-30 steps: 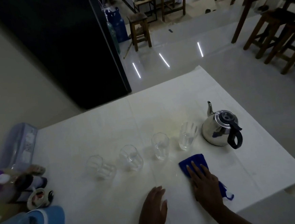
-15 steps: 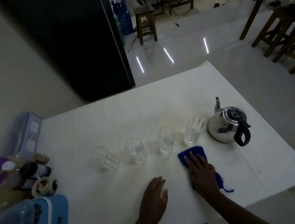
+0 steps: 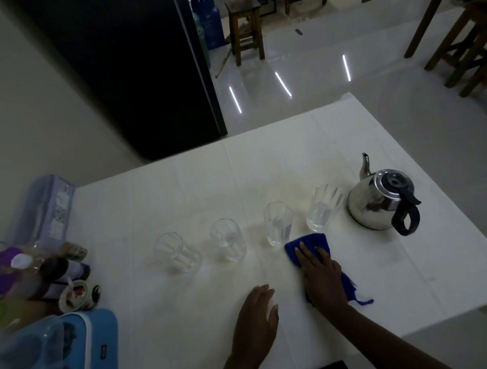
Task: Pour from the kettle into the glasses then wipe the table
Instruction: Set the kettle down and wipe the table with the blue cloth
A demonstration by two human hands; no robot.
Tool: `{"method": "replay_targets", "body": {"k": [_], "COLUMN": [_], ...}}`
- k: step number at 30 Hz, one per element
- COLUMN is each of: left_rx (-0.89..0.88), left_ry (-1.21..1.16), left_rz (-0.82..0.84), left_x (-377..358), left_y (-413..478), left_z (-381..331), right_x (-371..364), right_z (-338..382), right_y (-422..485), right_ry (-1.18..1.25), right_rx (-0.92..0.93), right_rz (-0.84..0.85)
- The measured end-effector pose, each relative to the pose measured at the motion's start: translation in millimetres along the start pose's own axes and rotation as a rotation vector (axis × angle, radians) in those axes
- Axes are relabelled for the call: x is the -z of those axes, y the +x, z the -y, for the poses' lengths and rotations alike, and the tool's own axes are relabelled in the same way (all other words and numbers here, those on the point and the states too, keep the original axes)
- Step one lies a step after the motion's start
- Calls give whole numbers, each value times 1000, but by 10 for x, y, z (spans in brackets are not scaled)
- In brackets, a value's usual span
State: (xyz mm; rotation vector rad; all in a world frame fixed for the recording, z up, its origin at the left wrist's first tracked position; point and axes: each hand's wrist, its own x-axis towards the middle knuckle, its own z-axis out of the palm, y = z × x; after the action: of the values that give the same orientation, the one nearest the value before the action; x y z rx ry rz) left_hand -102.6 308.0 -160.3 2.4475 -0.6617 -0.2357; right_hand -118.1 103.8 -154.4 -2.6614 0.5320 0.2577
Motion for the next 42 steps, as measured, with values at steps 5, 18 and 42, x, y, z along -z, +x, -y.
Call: {"method": "replay_targets", "body": {"k": [5, 18, 42], "left_rx": [10, 43, 76], "left_ry": [-2, -2, -9], "left_rz": [15, 35, 77], "left_x": [5, 28, 161], "left_y": [31, -63, -108], "left_z": [-24, 46, 78], "right_x": [-68, -111, -266], "right_z": [109, 46, 427], "right_y": [-31, -159, -192], "right_ry": [-21, -36, 15], "right_rx": [62, 250, 196], "right_rz": [-7, 51, 48]}}
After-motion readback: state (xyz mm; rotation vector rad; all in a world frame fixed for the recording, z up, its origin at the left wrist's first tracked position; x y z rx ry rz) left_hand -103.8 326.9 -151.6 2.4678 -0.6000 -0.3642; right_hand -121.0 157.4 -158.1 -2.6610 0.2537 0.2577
